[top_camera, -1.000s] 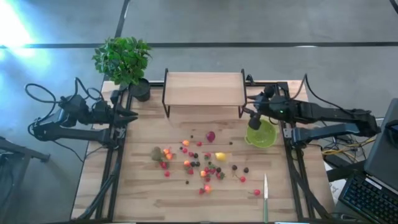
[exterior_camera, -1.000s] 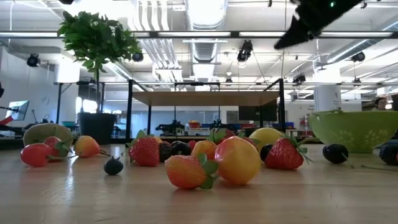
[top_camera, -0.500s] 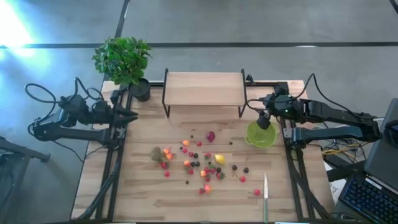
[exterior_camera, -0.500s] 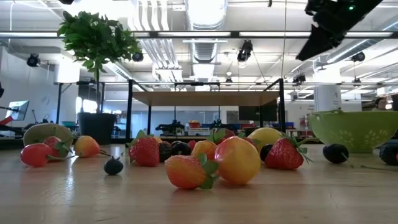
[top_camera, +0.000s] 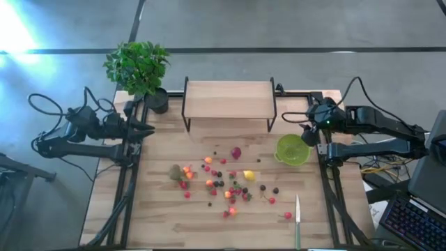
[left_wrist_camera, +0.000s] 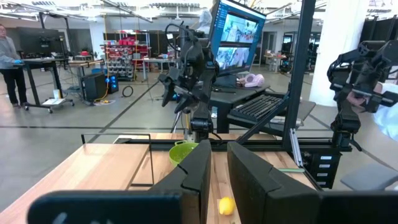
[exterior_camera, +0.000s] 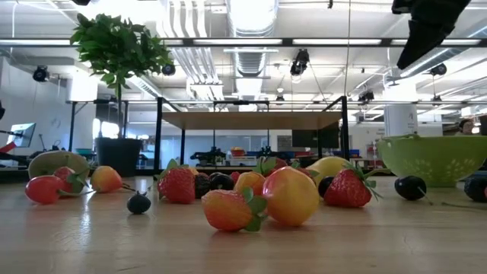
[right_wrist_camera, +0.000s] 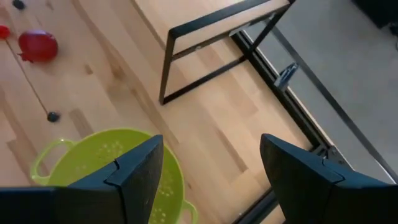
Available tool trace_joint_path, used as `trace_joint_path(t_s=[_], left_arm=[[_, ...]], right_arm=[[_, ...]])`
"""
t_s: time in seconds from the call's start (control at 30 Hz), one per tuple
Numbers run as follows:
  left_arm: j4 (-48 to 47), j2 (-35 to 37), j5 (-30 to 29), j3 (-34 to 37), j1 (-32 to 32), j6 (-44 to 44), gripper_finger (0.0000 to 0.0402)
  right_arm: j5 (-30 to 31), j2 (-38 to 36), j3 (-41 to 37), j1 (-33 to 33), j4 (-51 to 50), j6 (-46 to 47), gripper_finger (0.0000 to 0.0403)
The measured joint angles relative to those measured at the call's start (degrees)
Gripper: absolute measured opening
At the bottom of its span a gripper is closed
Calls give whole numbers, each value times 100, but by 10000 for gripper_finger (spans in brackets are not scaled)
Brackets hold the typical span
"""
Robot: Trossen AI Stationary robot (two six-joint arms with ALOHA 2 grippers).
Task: Pick & Place Fruit
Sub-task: Put the green strainer bowl on the shelf
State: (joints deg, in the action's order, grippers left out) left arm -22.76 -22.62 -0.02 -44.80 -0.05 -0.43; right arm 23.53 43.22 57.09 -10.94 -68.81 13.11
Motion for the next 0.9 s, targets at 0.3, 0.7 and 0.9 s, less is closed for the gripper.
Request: trace_joint_path(t_s=[0.3, 0.7, 0.9], left_arm=[[0, 0, 0, 0, 0, 0, 62], [0, -1, 1, -1, 7, 0, 62], [0, 0, 1, 0, 7, 0, 62]], right_arm=[[-308, 329, -366, -104, 1, -267, 228], [-972, 879, -458, -698, 25, -848, 237], [-1332, 872, -564, -1200, 36, -1038, 256]])
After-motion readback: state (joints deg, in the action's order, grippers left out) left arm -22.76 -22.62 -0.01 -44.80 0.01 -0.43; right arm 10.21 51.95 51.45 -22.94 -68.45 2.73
